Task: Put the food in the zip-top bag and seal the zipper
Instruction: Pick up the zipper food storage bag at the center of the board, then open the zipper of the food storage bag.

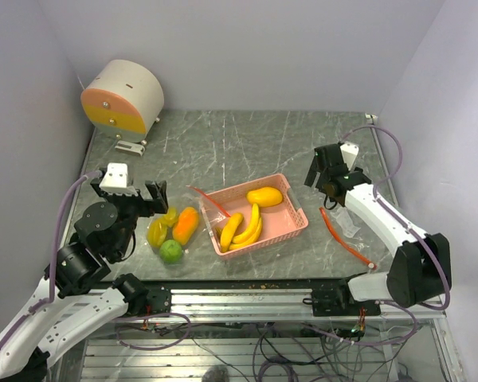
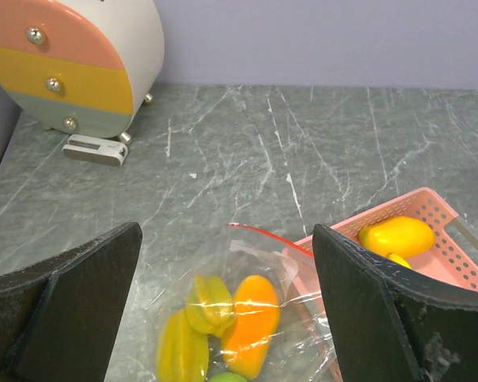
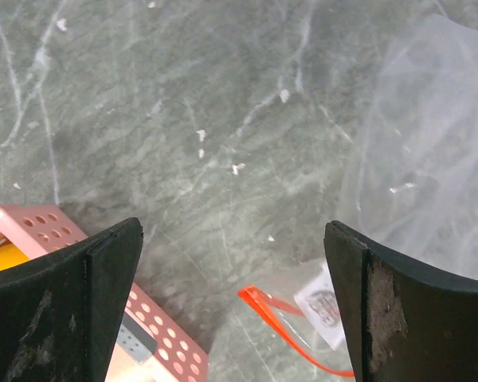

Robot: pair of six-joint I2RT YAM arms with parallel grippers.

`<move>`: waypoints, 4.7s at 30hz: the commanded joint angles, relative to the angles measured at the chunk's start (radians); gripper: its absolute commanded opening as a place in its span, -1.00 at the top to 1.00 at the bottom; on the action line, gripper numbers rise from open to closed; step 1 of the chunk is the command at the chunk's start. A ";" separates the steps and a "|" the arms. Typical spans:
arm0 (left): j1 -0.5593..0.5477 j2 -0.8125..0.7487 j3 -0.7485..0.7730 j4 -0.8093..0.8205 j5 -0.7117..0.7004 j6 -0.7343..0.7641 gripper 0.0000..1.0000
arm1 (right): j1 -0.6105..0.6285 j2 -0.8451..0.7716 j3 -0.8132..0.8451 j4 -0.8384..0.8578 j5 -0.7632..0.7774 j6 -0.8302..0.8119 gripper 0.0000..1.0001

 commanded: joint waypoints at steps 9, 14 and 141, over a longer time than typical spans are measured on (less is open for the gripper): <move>0.004 -0.009 -0.033 0.092 0.145 0.029 -0.99 | -0.029 -0.072 -0.062 -0.236 0.138 0.189 -0.93; 0.004 0.005 -0.033 0.094 0.172 0.035 -0.99 | -0.085 -0.057 -0.142 -0.173 0.100 0.198 -0.91; -0.093 0.482 0.128 -0.004 0.001 -0.306 0.86 | 0.512 -0.077 0.150 0.488 -0.557 -0.045 -0.38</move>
